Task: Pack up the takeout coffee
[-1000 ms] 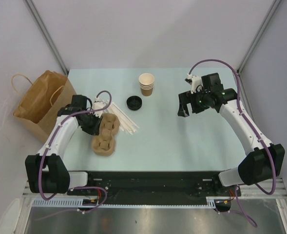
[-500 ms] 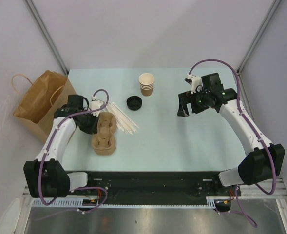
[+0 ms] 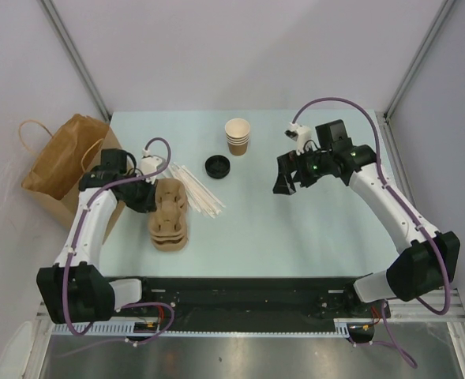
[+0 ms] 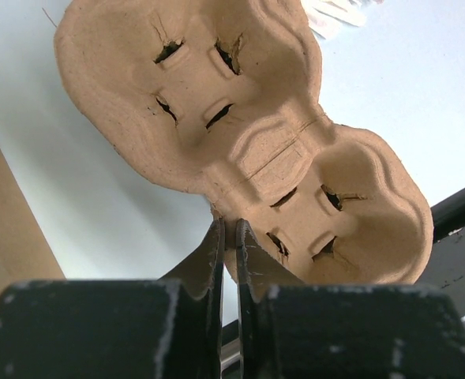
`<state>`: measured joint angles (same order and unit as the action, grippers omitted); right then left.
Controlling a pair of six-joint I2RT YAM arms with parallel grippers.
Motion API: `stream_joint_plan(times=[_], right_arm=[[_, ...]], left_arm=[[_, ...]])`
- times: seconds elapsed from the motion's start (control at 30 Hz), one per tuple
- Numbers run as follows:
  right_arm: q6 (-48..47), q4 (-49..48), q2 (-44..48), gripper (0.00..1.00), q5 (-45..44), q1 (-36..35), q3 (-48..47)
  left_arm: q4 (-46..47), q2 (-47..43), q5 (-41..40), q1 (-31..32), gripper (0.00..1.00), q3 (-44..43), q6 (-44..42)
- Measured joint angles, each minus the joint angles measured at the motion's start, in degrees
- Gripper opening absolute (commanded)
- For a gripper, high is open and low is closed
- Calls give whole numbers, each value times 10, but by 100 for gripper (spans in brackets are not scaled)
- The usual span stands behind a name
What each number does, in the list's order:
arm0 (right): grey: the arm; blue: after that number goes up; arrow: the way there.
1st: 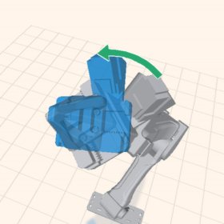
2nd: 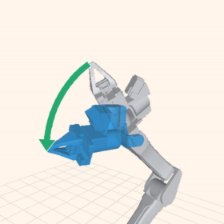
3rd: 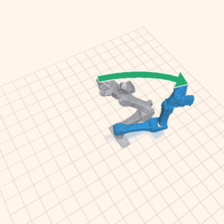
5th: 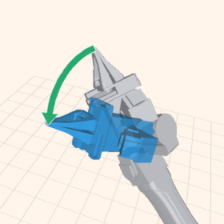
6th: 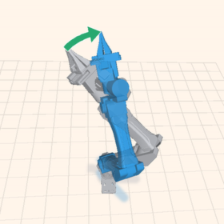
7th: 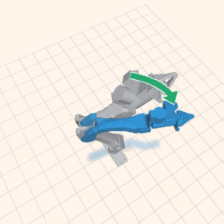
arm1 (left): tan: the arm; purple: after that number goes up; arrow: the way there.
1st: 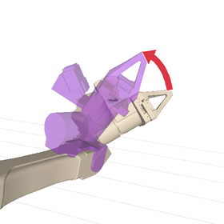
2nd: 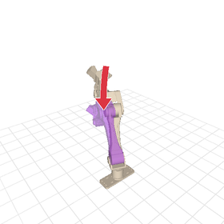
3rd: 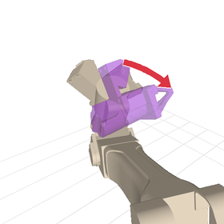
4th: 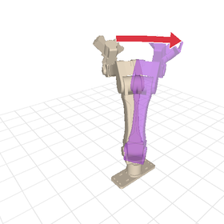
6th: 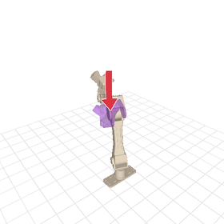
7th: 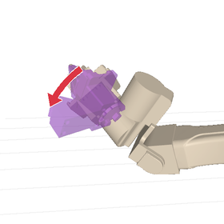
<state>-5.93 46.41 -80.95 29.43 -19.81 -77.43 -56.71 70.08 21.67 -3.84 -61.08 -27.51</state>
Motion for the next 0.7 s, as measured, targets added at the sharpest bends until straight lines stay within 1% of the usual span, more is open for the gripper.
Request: stream_joint_plan(times=[0.13, 0.3, 0.37, 0.43, 0.5, 0.53, 0.63, 0.7], right_arm=[[11, -29, -1, 91, 39, -40, 1], [53, -90, -22, 78, 90, -89, 1], [81, -120, -47, 71, 111, -106, -2], [110, -149, -80, 67, 130, -124, -10], [146, -181, -113, 60, 144, -139, -21], [165, -202, -128, 54, 150, -147, -25], [230, -267, -170, 48, 162, -171, -37], [275, -312, -196, 46, 170, -187, -48]], left_arm=[[4, -13, 1, -1, 0, 5, -5], [14, -29, 10, -1, 0, 33, -10], [19, -30, 11, -1, 0, 42, -10], [25, -30, 12, -1, 0, 49, -10], [29, -30, 12, -1, 0, 52, -10], [31, -30, 13, -1, 0, 52, -10], [36, -30, 13, -1, 0, 52, -10], [37, -30, 13, -1, 0, 52, -10]])
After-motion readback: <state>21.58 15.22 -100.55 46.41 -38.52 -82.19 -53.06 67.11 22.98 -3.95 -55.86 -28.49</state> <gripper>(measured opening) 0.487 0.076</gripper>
